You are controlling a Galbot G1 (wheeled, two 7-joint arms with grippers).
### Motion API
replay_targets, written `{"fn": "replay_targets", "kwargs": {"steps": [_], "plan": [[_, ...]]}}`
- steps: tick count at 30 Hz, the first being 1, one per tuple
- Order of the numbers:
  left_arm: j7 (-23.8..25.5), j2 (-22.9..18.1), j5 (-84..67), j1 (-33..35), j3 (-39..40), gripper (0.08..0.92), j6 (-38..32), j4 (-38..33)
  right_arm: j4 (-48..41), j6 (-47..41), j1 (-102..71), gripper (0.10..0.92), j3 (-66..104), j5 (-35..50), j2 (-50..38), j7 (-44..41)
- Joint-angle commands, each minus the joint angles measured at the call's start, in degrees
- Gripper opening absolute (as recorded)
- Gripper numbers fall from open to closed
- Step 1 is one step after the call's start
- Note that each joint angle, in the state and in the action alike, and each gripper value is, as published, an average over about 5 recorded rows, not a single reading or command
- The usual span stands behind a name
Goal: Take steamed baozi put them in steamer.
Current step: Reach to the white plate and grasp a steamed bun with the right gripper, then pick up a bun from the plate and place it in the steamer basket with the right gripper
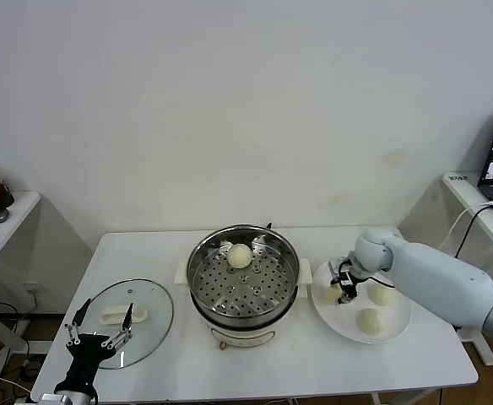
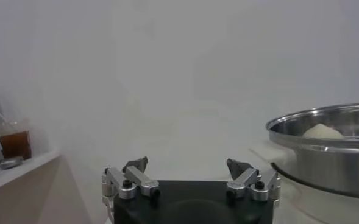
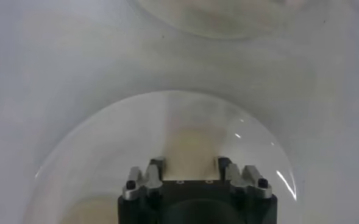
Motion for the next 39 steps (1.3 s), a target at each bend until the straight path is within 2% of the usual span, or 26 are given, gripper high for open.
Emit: {"fn": "replay_targets", "kwargs": {"steps": [1, 7, 11, 16, 20, 27, 39], "plan": [[0.07, 0.62, -0.31, -0.46, 0.34, 0.823, 0.13, -0.16, 7.96, -1.43, 14.69, 0.465, -5.26, 8.19, -8.57, -1.84], [-0.10, 1.38, -0.77, -1.76, 1.29, 0.823, 0.90, 0.09, 15.91, -6.11, 38.46, 0.465, -18.61, 21.60, -9.34, -2.17], [-0.26, 1.65, -0.81, -2.38, 1.90, 0.823, 1.35, 0.36, 20.75, -11.40, 49.17, 0.467, -25.30, 32.15, -3.96, -0.06], [-0.40, 1.75, -0.73, -2.72, 1.92, 0.823, 1.56, 0.78, 23.55, -18.16, 49.73, 0.467, -26.93, 40.23, 5.50, 4.43], [-0.47, 1.41, -0.46, -2.84, 1.47, 0.823, 1.78, 0.92, 21.44, -21.73, 43.39, 0.467, -25.41, 41.37, 13.56, 7.27], [-0.50, 1.26, -0.18, -2.77, 0.16, 0.823, 1.71, 1.29, 12.67, -25.27, 34.34, 0.469, -23.97, 41.47, 26.66, 11.59], [-0.52, 0.74, 0.22, -3.23, -0.11, 0.823, 1.67, 1.49, 1.49, -26.78, 25.39, 0.467, -22.19, 39.70, 35.87, 15.03]]}}
